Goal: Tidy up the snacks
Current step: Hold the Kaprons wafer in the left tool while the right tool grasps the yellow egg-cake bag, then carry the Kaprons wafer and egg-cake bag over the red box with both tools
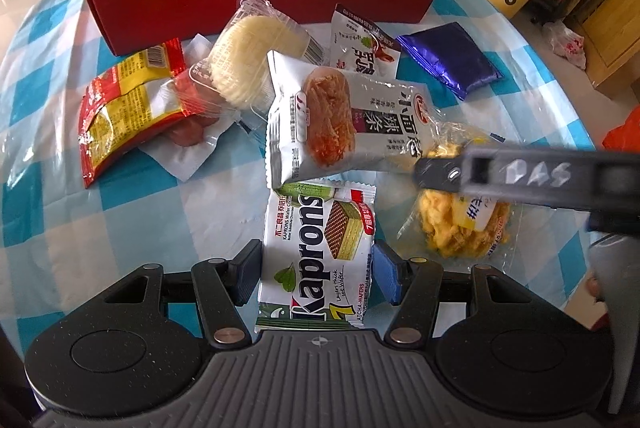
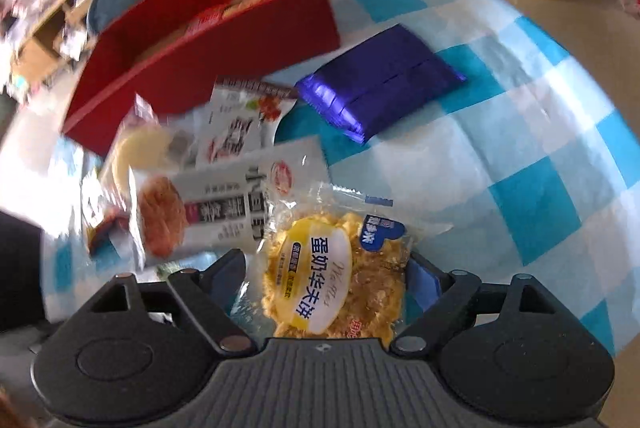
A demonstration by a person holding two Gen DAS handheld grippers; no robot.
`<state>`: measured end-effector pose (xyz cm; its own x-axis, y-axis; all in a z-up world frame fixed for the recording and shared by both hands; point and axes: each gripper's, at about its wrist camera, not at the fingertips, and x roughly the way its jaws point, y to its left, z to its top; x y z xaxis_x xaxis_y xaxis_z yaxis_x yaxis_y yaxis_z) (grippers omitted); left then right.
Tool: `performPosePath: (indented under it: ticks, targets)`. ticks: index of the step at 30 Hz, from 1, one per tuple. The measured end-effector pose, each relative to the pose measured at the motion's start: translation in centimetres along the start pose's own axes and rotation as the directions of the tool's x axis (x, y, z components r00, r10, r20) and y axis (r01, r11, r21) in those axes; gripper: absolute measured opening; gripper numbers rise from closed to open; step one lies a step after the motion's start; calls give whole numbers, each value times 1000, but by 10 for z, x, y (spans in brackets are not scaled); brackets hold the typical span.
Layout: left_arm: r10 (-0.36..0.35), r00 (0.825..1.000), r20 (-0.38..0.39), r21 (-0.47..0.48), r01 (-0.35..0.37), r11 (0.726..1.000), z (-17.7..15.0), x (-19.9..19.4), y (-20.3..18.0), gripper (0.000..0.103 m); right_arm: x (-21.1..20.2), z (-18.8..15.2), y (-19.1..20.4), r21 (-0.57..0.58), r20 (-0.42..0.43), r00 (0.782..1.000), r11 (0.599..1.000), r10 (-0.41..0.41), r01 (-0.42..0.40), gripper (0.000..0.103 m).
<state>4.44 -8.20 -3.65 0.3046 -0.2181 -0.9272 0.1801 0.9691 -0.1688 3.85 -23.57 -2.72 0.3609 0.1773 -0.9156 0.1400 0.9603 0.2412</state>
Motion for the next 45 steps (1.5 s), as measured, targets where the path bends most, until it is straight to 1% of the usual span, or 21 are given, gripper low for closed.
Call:
performPosePath:
  ticks: [2, 4, 7, 10, 14, 20, 25, 28, 34, 37, 45]
  targets:
    - [7, 1000, -1, -1, -7, 1000, 0, 1, 1, 65, 4, -6, 5, -65, -20, 999, 997, -28, 27, 80]
    - [10, 1000, -5, -6, -10, 1000, -1, 2, 4, 65, 4, -13, 7, -127, -21, 999, 991, -48, 45, 77]
    - [12, 1000, -14, 0, -12, 1000, -5, 3, 6, 66, 1, -18, 7, -164, -22, 999, 985, -48, 44, 74]
    - [19, 1000, -12, 28, -19, 999, -9, 2, 4, 66, -2, -22, 8, -188, -22, 999, 981, -48, 43, 72]
    - [14, 1000, -5, 29, -14, 999, -11, -2, 6, 66, -10, -25, 11, -199, -3, 999, 979, -39, 37, 71]
    - [5, 1000, 25, -5, -5, 1000, -11, -14, 14, 66, -25, -26, 9, -192, 33, 999, 981, -29, 34, 71]
    - [-16, 998, 59, -16, 17, 1000, -8, -26, 15, 65, -35, -26, 17, -210, 57, 998, 978, 7, 5, 71]
    - [3, 996, 88, -7, -2, 1000, -6, -33, 14, 65, -38, -21, 22, -223, 78, 997, 975, 6, 12, 71]
    - [1, 993, 120, -31, 3, 1000, 0, -39, 17, 64, -44, -13, 29, -237, 108, 994, 972, 21, 5, 71]
    - [7, 991, 137, -36, -2, 999, 1, -44, 19, 64, -46, -11, 32, -243, 116, 993, 970, 32, -2, 71]
    - [-14, 987, 157, -100, 30, 995, -6, -59, 37, 64, -50, -9, 44, -278, 120, 990, 960, 71, -35, 71]
